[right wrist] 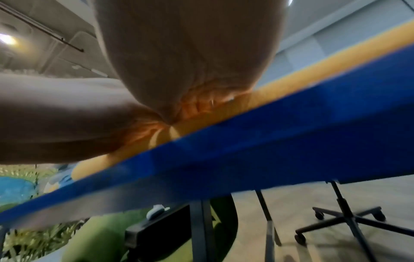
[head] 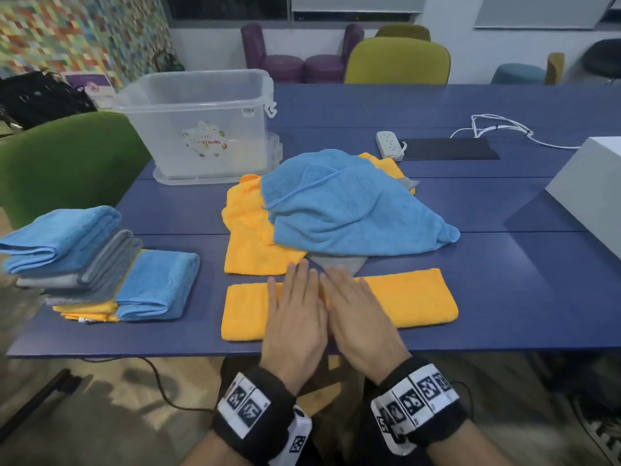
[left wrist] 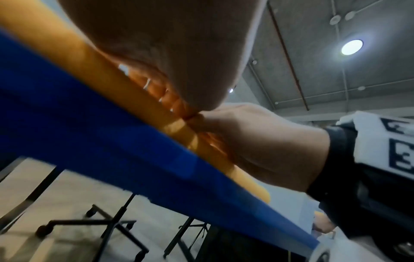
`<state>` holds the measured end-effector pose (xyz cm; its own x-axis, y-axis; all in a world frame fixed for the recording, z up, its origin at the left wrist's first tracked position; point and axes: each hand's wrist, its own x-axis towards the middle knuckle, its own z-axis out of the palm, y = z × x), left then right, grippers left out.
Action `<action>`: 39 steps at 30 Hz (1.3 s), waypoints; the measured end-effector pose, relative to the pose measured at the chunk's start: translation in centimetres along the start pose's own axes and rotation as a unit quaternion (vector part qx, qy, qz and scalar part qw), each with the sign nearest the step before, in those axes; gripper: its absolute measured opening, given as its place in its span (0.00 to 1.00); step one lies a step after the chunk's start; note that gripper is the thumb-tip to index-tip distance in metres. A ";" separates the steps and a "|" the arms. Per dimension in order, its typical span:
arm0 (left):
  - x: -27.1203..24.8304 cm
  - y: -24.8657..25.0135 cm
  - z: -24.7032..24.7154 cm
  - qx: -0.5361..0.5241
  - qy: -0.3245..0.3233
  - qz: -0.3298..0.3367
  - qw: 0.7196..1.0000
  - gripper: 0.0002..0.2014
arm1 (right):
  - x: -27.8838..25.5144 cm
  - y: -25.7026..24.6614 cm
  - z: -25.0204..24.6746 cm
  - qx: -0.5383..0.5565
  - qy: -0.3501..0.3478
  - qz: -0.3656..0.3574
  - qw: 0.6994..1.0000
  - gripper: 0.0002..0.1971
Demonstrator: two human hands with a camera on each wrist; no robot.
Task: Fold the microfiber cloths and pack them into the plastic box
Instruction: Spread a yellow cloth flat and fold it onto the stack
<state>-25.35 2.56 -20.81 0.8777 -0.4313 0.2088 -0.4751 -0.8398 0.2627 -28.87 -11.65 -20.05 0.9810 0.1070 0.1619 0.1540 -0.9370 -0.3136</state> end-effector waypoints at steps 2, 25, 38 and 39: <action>0.0 -0.3 1.2 0.023 -0.034 -0.022 0.999 0.30 | 0.0 0.4 1.1 -0.011 -0.046 -0.003 0.999 0.30; -2.5 -6.8 -5.6 0.010 -0.056 -0.391 0.919 0.41 | -0.7 -0.6 -0.1 -0.043 -0.054 0.014 0.998 0.33; -0.9 -7.5 -6.6 -0.286 -0.064 -0.401 0.868 0.35 | -0.1 -2.0 3.2 -0.043 -0.032 0.017 0.998 0.32; -1.0 -7.6 -6.7 -0.344 -0.044 -0.397 0.850 0.39 | -0.1 -2.1 3.2 -0.044 -0.026 0.017 0.999 0.31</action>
<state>-23.03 11.57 -16.68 0.9254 0.1335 -0.3548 0.3721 -0.4985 0.7830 -28.89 -8.67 -22.36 0.9906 0.0905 0.1023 0.1124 -0.9656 -0.2345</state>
